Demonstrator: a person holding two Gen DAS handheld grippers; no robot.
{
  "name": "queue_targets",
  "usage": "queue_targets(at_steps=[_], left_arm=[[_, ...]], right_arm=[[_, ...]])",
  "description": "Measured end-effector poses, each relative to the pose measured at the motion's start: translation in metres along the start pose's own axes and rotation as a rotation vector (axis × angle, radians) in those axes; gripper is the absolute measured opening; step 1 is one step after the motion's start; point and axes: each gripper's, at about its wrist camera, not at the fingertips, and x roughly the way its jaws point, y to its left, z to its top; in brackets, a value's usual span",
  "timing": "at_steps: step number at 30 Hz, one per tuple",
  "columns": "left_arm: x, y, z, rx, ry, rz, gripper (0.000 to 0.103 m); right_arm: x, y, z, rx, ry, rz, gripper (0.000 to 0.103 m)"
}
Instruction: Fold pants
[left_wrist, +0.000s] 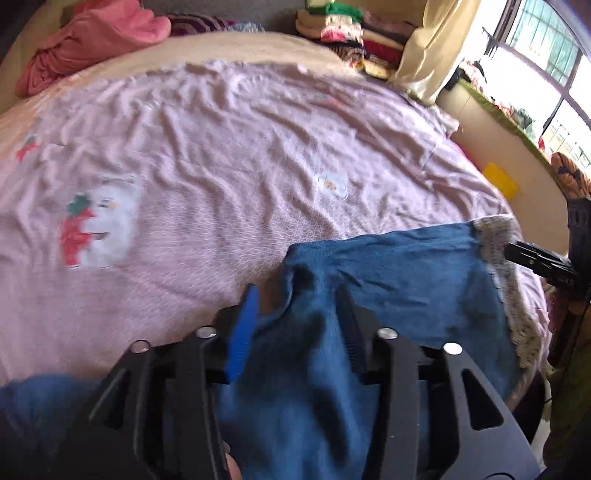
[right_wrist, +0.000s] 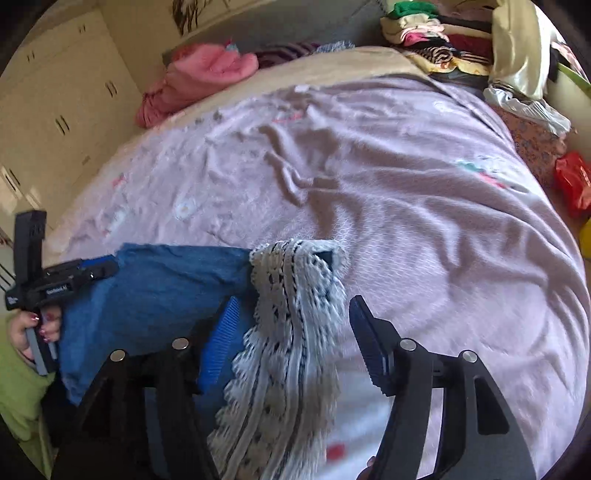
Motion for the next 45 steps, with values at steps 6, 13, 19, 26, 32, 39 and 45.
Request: queue_targets(at_steps=[6, 13, 19, 26, 32, 39, 45], left_arm=[[-0.059, 0.016, -0.042, -0.072, -0.035, -0.004, 0.047], [-0.087, 0.002, -0.095, 0.011, -0.006, 0.020, 0.048], [-0.077, -0.017, -0.115, 0.095, 0.029, 0.092, 0.048], [-0.067, 0.000, -0.139, 0.093, 0.104, 0.212, 0.049], [-0.077, 0.031, -0.142, -0.006, 0.101, 0.188, 0.049], [-0.073, 0.027, -0.142, 0.012, 0.093, 0.193, 0.052], [-0.092, 0.011, -0.136, 0.043, 0.054, 0.160, 0.067]], right_arm=[[-0.045, 0.007, -0.055, 0.036, 0.000, 0.018, 0.066], [-0.049, 0.014, -0.097, 0.106, 0.056, 0.014, 0.066], [-0.036, 0.019, -0.100, 0.137, 0.105, 0.003, 0.049], [-0.048, 0.025, -0.105, 0.062, 0.083, -0.008, 0.017], [-0.041, 0.016, -0.114, 0.039, 0.114, -0.086, 0.020], [-0.037, 0.017, -0.115, 0.057, 0.105, -0.103, 0.027], [-0.067, 0.018, -0.113, 0.088, 0.029, -0.108, 0.057]])
